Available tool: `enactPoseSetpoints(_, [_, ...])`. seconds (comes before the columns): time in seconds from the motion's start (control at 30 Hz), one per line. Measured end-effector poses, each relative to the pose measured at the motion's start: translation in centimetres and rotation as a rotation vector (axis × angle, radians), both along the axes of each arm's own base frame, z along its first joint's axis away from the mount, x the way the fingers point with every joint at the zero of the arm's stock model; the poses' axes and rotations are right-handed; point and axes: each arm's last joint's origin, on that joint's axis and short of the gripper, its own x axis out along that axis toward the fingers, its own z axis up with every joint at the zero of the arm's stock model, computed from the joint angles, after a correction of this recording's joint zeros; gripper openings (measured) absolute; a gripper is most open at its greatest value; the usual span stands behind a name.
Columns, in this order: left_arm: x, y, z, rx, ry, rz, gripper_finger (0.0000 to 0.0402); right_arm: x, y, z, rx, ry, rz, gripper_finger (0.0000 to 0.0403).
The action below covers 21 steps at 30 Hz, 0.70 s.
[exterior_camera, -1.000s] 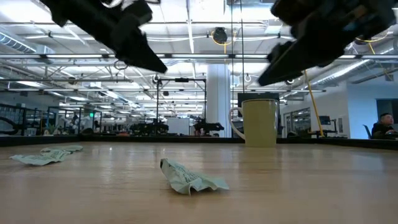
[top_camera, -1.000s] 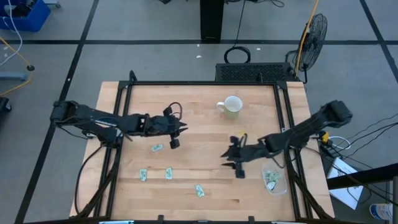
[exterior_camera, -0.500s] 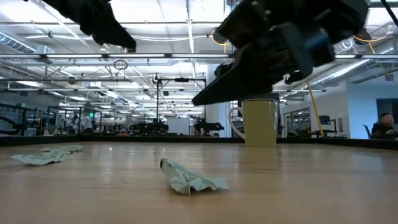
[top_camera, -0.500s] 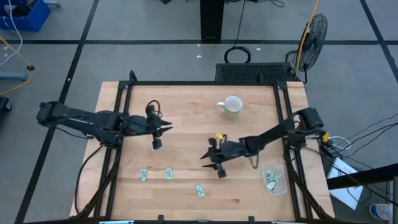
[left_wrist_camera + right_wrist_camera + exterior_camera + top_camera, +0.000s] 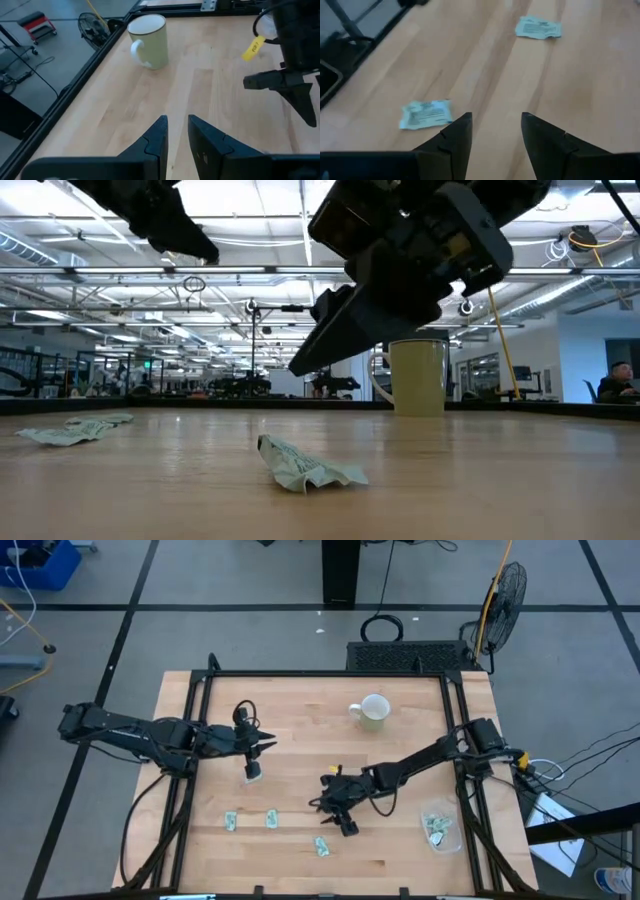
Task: Pick and place Stevia / Truvia into bins
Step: Put the stevia packet into the transparent bin
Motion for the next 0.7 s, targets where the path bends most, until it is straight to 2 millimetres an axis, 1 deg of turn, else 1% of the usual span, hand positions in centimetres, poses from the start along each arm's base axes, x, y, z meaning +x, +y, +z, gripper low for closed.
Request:
enactPoseSetpoints(0.17, [-0.2,0.0,-0.3,-0.023,0.028,0.015,0.0081,0.0,0.1,0.0,-0.047,-0.019,0.037,0.0164])
enactPoseSetpoints(0.23, [-0.6,0.1,-1.0,-0.058,0.096,0.041,0.0081,0.0,-0.3,-0.1,-0.057,-0.018,0.035,0.0164])
enactPoseSetpoints(0.3, [-1.4,0.1,-1.9,-0.122,0.204,0.076,0.0081,0.1,-0.9,-0.2,-0.061,-0.004,0.019,0.0164])
enactPoseSetpoints(0.37, [-2.3,0.1,-3.1,-0.177,0.310,0.135,0.0081,0.2,-1.6,-0.2,-0.062,0.005,0.000,0.0164])
enactPoseSetpoints(0.43, [-3.0,0.1,-4.4,-0.213,0.370,0.198,0.0081,0.3,-2.3,-0.3,-0.066,0.011,-0.017,0.0164])
enactPoseSetpoints(0.53, [-3.4,0.0,-6.6,-0.257,0.376,0.243,0.0081,0.4,-3.4,-0.4,-0.083,0.013,-0.030,0.0164])
enactPoseSetpoints(0.7, [-4.0,-0.4,-10.7,-0.363,0.353,0.198,0.0081,0.6,-4.8,-0.4,-0.083,0.020,-0.068,0.0164])
